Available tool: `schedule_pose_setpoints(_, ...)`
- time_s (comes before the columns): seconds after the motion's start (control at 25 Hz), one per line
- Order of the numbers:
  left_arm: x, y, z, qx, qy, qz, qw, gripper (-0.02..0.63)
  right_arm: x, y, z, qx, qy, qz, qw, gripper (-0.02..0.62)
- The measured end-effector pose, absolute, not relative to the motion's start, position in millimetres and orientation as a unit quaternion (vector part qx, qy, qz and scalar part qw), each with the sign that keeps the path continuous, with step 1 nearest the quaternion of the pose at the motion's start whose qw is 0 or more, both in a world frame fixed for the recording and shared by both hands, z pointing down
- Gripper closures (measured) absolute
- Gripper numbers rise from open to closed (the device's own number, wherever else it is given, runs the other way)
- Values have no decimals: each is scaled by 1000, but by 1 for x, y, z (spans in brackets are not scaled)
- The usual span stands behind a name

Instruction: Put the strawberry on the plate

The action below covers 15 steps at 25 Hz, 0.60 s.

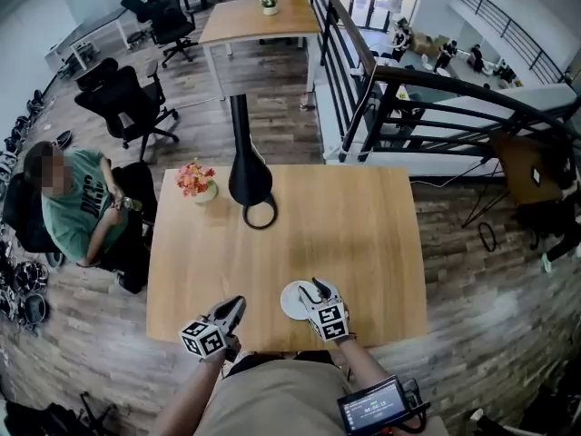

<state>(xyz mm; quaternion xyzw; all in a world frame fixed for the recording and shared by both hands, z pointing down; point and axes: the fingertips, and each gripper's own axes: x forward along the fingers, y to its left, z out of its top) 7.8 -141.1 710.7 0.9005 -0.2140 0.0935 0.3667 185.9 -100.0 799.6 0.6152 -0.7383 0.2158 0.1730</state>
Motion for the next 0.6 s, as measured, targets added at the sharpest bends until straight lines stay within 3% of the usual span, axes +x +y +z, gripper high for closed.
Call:
schedule_pose_setpoints(0.4,8,-192,589,941,-154,7,301,601,198,-99,604,723,-680,108,55,422)
schedule_pose_setpoints(0.6,-12,-202,556,948,-145,-19,283,601,187,-76,543,751,-656,70,30,422)
